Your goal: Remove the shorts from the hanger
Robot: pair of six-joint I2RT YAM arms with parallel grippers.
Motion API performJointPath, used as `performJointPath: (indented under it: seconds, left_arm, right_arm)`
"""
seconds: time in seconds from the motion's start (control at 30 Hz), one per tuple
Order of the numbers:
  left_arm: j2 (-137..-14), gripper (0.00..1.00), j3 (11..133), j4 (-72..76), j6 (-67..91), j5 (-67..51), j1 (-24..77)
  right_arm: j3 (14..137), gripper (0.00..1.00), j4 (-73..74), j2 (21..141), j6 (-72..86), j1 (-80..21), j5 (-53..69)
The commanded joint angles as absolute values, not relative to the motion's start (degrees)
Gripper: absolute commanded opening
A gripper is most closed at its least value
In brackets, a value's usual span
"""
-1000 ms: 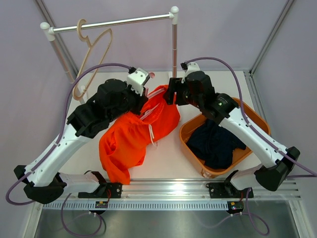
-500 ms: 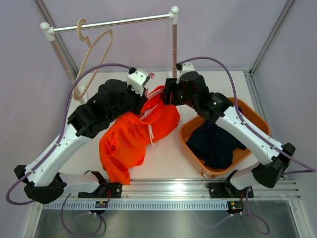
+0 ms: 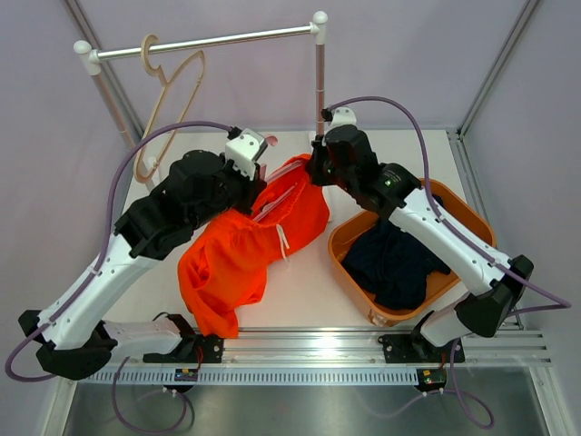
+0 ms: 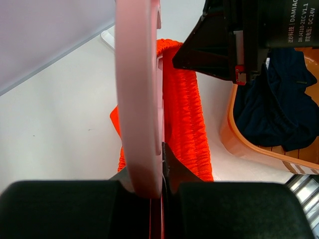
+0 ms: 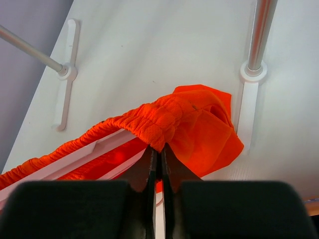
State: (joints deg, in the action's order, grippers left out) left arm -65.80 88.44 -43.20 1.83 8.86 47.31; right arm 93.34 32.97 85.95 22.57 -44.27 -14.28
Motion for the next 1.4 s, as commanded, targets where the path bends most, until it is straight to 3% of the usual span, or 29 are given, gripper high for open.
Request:
performJointPath:
  seconds: [0.0,0.2,0.53,1.13,1.37]
  left_arm:
    - [-63.1,0.0,88.2,-38.8,2.4,6.9,47.5]
    - [-62.3,0.0,88.5,-40.3,2.4,3.1,47.5]
    - [-59.8,0.0,87.7,-40.0,3.4,0.0,48.1]
    - [-54.1,0.0,86.4,-34.9,4.0,-0.6,48.3]
    - [-53.3,0.0,84.8,-32.0,5.7,6.3,48.2]
  right_arm:
    - [97.8,0.01,33.6,86.7,21.3,-44.6,-20.9]
    - [103.6,0.0,38.0,90.0,19.5,-43.2,-26.4]
    - [106.9,0.0,40.5,93.2,19.5,-34.9,-24.0]
    - [100.7,0.0,37.4,93.4,20.2,-32.8,-21.5]
    - [96.3,0.0,34.6,89.9,22.2,-32.9,-17.0]
